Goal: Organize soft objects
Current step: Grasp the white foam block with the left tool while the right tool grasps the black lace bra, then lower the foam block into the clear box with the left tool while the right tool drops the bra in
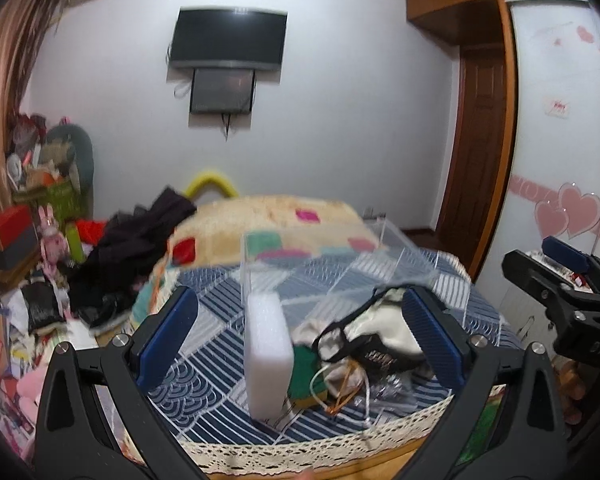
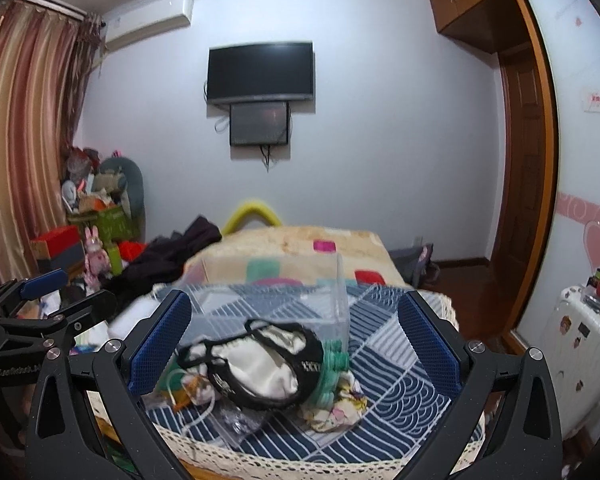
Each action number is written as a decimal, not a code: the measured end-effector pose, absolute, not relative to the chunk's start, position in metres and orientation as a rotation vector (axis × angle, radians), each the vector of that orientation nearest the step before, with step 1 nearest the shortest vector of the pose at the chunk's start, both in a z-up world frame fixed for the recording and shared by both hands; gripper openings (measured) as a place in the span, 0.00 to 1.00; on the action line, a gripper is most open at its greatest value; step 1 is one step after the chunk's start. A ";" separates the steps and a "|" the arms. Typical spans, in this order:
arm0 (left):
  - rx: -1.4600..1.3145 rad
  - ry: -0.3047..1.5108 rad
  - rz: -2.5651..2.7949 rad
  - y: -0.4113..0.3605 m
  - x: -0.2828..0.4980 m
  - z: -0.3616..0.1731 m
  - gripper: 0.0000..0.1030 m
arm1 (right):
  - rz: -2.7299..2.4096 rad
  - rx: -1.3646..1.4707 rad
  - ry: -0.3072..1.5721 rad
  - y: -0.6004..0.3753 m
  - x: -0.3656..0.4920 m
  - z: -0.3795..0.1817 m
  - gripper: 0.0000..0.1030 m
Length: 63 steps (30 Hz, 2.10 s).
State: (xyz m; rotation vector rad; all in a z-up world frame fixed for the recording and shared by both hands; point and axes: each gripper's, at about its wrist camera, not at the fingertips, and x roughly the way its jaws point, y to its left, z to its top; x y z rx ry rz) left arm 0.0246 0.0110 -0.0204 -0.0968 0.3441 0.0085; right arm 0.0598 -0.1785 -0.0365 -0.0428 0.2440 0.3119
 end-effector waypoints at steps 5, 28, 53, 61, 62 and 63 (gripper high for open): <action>-0.119 0.443 0.009 0.022 0.050 -0.048 1.00 | 0.318 -0.063 0.337 -0.175 0.081 -0.056 1.00; -0.161 0.611 -0.012 0.042 0.102 -0.110 0.31 | 0.377 -0.036 0.551 -0.176 0.124 -0.103 0.46; -0.109 0.400 0.028 0.043 0.067 -0.041 0.30 | 0.381 -0.049 0.289 -0.179 0.101 -0.033 0.15; -0.095 0.316 0.016 0.043 0.083 -0.011 0.30 | 0.377 -0.023 0.189 -0.178 0.111 -0.007 0.15; -0.088 0.309 0.021 0.041 0.085 -0.009 0.30 | 0.374 -0.022 0.182 -0.177 0.114 -0.005 0.15; -0.081 0.302 0.026 0.040 0.089 -0.007 0.30 | 0.368 -0.022 0.178 -0.175 0.115 -0.005 0.15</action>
